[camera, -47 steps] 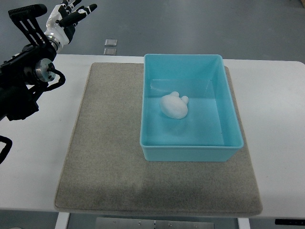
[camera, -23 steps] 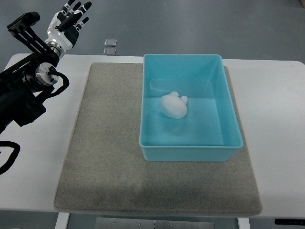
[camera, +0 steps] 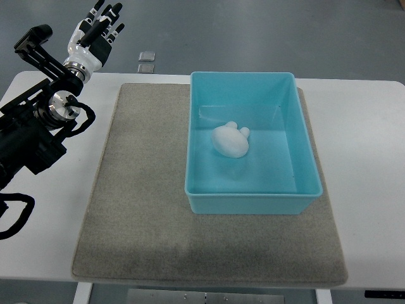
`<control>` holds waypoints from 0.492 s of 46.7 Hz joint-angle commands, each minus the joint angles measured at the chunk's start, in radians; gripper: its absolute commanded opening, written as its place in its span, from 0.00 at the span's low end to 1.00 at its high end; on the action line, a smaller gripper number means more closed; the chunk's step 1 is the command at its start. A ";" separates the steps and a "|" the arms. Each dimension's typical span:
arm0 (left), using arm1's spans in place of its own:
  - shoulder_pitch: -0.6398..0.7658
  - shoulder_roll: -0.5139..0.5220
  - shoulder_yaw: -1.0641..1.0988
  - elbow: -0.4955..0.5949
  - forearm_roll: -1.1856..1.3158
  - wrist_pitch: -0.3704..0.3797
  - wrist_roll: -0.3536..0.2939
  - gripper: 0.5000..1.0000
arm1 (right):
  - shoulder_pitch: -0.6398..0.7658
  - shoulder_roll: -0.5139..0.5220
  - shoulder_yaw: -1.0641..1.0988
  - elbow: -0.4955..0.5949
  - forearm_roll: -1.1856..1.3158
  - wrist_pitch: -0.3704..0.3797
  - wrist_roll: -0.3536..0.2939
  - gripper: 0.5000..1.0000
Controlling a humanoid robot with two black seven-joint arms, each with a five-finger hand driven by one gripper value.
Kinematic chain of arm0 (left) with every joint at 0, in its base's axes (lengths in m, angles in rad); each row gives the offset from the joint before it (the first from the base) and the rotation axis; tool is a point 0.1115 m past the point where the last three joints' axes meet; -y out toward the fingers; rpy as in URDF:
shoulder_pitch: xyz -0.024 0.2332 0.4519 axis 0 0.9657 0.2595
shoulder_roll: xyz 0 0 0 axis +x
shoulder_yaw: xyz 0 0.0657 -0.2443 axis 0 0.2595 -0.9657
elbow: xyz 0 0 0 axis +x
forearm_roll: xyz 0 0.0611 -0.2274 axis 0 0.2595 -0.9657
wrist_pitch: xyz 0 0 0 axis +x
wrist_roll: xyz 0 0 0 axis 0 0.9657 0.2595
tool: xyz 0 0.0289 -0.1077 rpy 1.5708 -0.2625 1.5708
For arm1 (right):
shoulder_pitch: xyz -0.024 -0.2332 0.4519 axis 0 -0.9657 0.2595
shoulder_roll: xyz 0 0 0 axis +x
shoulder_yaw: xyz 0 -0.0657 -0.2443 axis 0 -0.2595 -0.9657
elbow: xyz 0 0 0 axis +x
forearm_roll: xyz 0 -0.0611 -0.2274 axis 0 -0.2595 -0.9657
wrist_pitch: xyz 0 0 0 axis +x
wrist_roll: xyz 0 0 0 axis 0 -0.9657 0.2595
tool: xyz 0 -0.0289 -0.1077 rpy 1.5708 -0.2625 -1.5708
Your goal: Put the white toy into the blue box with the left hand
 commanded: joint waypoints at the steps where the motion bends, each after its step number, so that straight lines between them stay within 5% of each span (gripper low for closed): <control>1: 0.005 0.000 -0.007 0.000 0.000 0.002 0.000 0.97 | 0.000 0.000 0.000 0.000 0.000 0.000 0.000 0.87; 23: 0.010 0.000 -0.020 0.000 0.001 0.001 0.000 0.98 | 0.000 0.000 0.000 0.000 0.000 0.000 0.000 0.87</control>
